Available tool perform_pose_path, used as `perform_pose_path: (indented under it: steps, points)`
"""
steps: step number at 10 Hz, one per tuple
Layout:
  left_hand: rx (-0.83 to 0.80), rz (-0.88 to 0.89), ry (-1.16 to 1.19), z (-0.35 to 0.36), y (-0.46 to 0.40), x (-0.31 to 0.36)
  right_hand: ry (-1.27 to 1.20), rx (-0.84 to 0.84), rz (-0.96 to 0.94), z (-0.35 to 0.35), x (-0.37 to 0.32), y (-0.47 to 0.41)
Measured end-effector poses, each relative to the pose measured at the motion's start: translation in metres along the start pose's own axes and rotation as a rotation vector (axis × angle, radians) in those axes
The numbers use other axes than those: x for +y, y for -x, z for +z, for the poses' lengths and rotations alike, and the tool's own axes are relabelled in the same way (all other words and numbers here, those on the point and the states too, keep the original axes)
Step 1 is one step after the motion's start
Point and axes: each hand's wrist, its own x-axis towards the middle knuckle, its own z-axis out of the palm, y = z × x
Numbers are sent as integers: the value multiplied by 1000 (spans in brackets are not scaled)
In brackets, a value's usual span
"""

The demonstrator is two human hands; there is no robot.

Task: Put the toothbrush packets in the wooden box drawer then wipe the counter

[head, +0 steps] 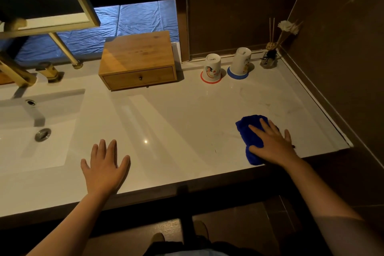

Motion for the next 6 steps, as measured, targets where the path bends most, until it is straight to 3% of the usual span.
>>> perform_pose_path:
  steps: [1, 3, 5, 6]
  points:
    - [0, 2, -5, 0, 0, -1, 36, 157, 3, 20, -9, 0]
    - [-21, -5, -14, -2, 1, -1, 91, 185, 21, 20, -4, -7]
    - [-95, -8, -15, -4, -1, -4, 4, 469, 65, 15, -50, 8]
    - [-148, 15, -17, -8, -3, -4, -46, 428, -115, 25, -93, 9]
